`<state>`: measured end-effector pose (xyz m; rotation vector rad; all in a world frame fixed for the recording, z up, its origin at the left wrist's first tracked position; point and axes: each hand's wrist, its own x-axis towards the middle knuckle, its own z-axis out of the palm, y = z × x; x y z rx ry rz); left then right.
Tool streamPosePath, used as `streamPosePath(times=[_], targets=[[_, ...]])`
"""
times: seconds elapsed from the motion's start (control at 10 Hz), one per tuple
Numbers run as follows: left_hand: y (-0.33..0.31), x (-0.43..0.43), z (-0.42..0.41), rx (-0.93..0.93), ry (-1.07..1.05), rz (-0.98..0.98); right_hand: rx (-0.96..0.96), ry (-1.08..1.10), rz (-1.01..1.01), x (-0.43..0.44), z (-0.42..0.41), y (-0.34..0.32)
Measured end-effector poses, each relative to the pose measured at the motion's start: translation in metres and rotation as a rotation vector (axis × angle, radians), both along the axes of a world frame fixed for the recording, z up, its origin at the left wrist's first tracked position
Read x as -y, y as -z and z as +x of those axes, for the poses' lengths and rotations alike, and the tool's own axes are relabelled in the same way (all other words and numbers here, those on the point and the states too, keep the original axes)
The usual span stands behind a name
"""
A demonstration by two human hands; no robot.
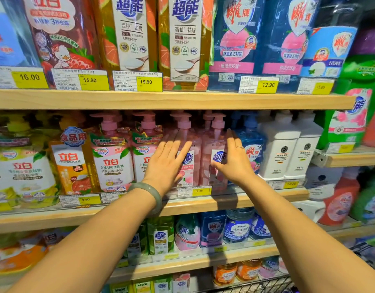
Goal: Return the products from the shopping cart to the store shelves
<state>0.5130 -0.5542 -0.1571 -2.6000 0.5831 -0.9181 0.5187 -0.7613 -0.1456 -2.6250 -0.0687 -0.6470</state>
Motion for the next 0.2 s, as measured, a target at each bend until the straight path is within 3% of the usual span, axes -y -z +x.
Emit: streamPosePath(times=[0.2], targets=[[0.033, -0.018, -0.02, 0.04, 0.055, 0.037, 0.044, 0.01, 0.08, 0.003, -0.036, 0.026]])
